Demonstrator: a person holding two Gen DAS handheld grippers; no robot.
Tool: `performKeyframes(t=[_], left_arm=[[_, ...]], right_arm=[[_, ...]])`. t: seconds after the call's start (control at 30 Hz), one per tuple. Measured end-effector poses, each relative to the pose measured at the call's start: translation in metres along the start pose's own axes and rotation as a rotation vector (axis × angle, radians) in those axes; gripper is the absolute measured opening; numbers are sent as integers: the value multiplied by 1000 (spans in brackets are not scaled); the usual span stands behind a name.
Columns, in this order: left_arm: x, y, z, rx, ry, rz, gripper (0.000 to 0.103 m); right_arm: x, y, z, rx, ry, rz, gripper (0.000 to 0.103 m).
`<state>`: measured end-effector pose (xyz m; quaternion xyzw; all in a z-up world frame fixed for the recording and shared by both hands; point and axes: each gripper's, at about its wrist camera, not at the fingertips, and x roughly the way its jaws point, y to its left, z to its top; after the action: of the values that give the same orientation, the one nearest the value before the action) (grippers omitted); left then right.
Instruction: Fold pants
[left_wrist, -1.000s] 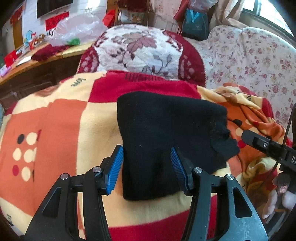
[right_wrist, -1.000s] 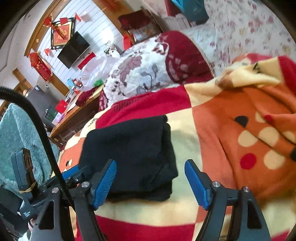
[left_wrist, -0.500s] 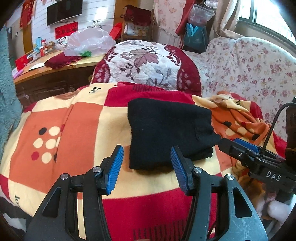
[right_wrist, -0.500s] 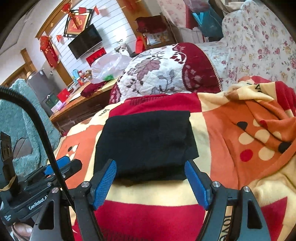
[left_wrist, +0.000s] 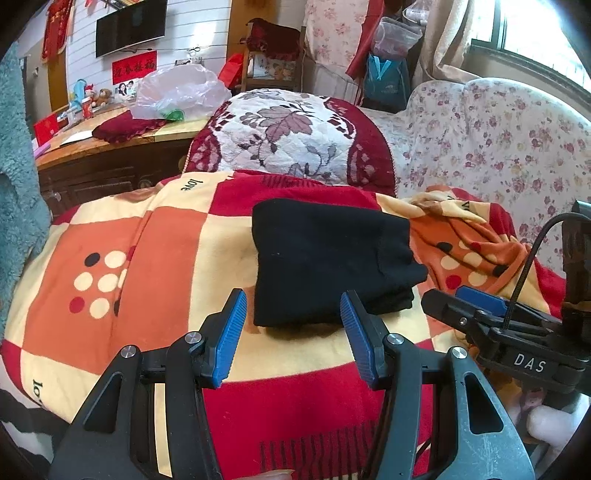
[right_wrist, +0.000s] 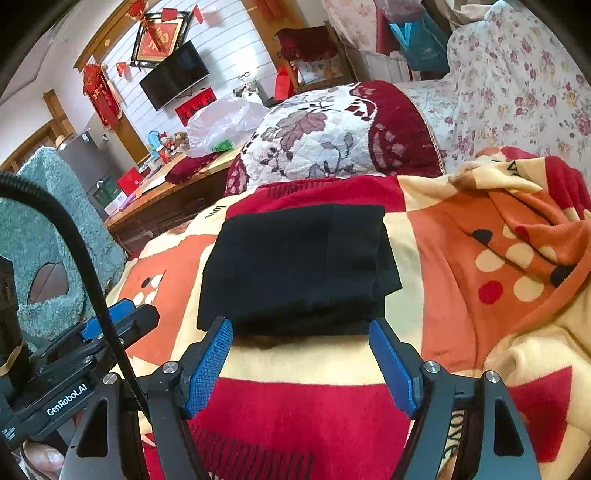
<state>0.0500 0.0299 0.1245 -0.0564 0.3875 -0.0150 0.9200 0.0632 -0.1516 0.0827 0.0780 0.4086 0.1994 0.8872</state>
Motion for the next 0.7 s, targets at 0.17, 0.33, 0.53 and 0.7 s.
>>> performKeyframes(t=[0.17,0.33,0.53,0.7], left_arm=[[0,-1,-1,0,5,-3,53],[1,-3,-1,8,7,-3,53],[2,-6,-3,19,10,-2,53],[2,-6,-3,21,10,-2,53]], right_arm=[[-1,1,-1,-2,1,0,74],[0,1,-2,-3,8,-1,74],[2,3,-2,-2,14,-1,74],[2,3,-3,-1,18,0,74]])
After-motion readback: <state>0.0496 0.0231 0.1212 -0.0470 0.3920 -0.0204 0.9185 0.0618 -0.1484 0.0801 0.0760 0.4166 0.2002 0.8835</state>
